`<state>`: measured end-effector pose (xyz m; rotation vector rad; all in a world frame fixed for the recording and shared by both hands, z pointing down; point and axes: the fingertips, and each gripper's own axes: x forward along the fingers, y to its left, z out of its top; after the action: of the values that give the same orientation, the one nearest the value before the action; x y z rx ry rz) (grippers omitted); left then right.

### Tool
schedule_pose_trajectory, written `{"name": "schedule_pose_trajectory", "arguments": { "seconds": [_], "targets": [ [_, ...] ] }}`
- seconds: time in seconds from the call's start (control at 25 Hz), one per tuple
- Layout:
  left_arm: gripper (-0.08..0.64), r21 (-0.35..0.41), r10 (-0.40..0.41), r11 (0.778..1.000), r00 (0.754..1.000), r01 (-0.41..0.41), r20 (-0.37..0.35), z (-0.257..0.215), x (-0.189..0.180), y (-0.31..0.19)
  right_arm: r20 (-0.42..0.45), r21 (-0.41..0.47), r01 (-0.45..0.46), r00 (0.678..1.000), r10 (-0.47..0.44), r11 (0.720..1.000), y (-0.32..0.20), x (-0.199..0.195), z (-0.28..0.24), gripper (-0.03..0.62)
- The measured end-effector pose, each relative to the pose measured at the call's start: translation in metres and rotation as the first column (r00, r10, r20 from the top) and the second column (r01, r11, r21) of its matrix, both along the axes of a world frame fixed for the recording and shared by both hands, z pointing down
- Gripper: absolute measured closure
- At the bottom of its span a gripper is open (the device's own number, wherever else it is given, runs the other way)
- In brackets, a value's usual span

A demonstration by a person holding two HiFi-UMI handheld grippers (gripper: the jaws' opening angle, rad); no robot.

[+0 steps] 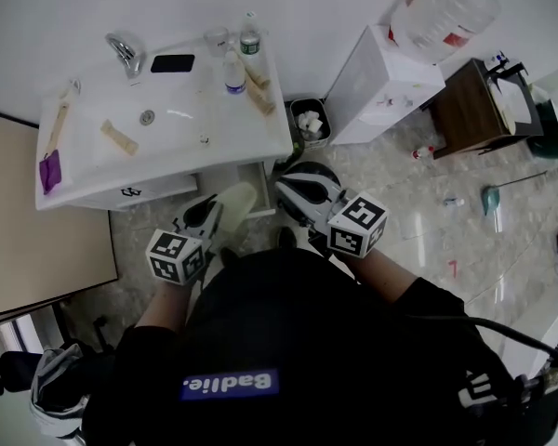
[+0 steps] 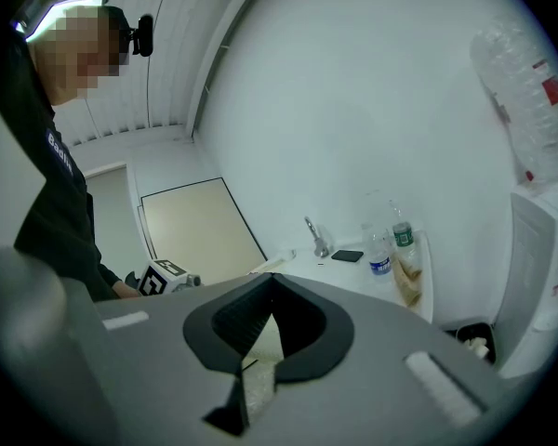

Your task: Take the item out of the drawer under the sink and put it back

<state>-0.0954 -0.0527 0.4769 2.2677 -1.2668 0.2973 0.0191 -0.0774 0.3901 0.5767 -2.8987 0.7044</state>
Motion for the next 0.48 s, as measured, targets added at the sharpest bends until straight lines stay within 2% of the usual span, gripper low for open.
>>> {"name": "schedule_pose_trajectory", "arguments": {
  "seconds": [0.24,0.48],
  "targets": [
    [0.537,0.126,-0.010,0.992,1.000,0.013,-0.024,-0.055,-0.008,0.004,-0.004,-0.012,0.012,1.000,-0.012,1.000,-0.005,-0.017,0.004,0.591],
    [0.537,0.187,-0.020,0.982,1.000,0.020,-0.001,-0.072,-0.013,0.013,-0.008,-0.022,0.026,1.000,-0.027,0.999,-0.008,-0.031,0.007,0.591]
  ]
}}
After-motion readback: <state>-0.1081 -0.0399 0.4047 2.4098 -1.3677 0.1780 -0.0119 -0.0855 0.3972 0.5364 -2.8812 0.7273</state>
